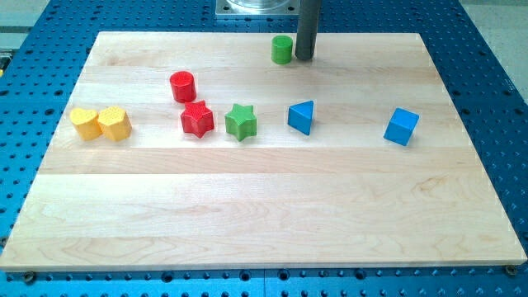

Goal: Place the green circle at the top of the green star

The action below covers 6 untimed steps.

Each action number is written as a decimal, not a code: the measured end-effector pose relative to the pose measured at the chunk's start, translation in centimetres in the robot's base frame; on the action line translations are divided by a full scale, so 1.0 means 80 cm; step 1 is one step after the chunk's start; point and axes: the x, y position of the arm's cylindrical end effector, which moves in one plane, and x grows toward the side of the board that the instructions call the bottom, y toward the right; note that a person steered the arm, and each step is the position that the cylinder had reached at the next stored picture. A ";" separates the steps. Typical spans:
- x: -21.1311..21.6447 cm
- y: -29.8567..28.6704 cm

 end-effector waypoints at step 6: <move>0.012 -0.130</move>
